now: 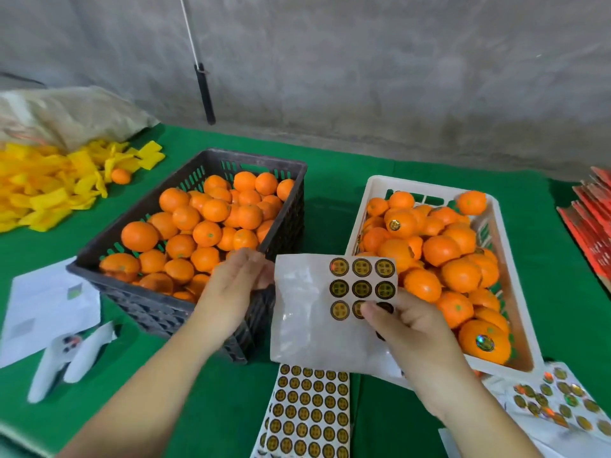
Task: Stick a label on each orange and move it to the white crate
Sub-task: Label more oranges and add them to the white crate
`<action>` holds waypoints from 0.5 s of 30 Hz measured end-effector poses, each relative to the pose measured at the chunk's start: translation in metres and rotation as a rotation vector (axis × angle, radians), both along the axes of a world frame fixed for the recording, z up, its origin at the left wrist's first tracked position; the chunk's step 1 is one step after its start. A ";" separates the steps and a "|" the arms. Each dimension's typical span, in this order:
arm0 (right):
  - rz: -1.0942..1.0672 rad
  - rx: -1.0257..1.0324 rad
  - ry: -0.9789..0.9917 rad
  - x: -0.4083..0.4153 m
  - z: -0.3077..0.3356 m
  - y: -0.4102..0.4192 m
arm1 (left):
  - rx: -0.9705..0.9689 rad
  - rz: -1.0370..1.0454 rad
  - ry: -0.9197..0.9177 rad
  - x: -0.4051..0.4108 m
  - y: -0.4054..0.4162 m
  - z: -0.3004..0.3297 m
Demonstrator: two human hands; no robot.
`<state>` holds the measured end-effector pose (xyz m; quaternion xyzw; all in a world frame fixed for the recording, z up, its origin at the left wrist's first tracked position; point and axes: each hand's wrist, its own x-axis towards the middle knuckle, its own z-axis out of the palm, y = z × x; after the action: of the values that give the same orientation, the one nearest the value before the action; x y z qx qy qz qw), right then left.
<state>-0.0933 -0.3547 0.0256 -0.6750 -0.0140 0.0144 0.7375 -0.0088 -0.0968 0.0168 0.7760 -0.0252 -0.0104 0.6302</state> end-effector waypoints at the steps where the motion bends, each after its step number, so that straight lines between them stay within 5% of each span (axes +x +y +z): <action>1: -0.047 0.050 -0.002 -0.001 -0.002 0.001 | 0.102 0.000 -0.041 0.020 0.009 -0.004; 4: -0.164 0.167 0.008 -0.003 -0.011 -0.002 | 0.670 -0.027 -0.027 0.080 0.038 -0.025; 7: -0.180 0.209 0.045 -0.005 -0.016 -0.002 | 1.304 -0.346 0.391 0.117 0.056 -0.051; 10: -0.172 0.203 0.059 -0.006 -0.024 -0.001 | 1.489 -0.503 0.598 0.127 0.060 -0.067; 15: -0.184 0.152 0.050 -0.008 -0.028 -0.003 | 1.633 -0.320 0.407 0.141 0.064 -0.081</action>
<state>-0.1009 -0.3578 -0.0028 -0.6148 0.0652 -0.0376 0.7851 0.1322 -0.0324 -0.0639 0.9568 -0.0055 -0.2531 -0.1430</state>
